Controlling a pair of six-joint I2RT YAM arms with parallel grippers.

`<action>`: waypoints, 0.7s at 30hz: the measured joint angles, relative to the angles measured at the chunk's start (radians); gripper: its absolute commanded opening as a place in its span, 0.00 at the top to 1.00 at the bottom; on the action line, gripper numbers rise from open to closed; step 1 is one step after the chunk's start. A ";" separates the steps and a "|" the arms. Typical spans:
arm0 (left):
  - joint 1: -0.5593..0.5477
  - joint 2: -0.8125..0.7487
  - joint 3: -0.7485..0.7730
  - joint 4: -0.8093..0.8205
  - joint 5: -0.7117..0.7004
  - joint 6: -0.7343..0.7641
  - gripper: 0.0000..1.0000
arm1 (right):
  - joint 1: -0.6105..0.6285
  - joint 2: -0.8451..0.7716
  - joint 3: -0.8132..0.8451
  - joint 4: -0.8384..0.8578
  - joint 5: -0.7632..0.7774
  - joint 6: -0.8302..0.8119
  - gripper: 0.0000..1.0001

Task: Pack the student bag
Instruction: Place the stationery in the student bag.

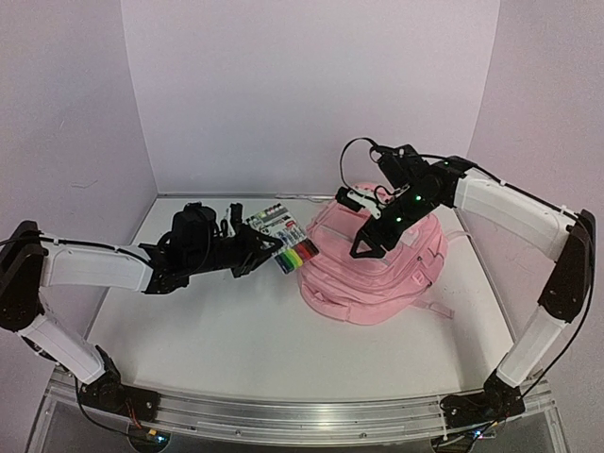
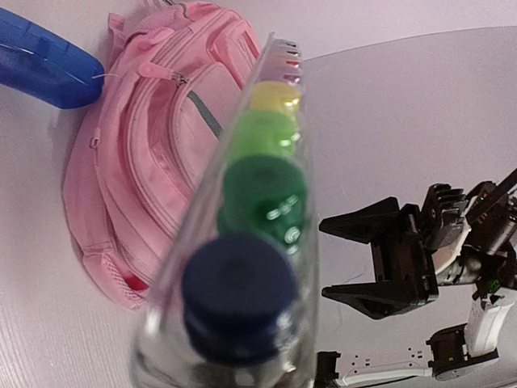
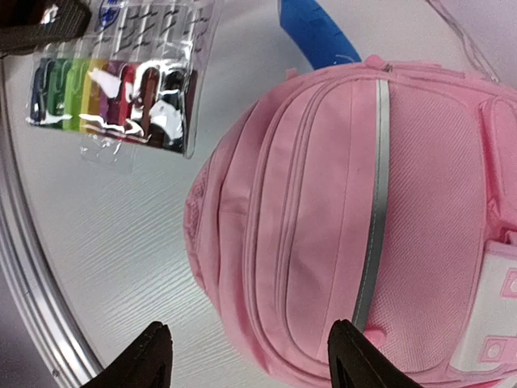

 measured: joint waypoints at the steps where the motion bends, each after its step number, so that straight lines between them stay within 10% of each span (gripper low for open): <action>1: 0.000 -0.012 -0.015 -0.001 -0.015 -0.004 1.00 | 0.017 0.006 0.000 0.023 0.030 0.013 0.32; 10: 0.000 -0.174 -0.112 -0.048 -0.150 -0.034 1.00 | 0.121 0.158 0.002 0.161 0.287 0.050 0.32; 21: 0.000 -0.216 -0.133 -0.085 -0.172 -0.040 1.00 | 0.137 0.231 0.002 0.227 0.494 -0.046 0.85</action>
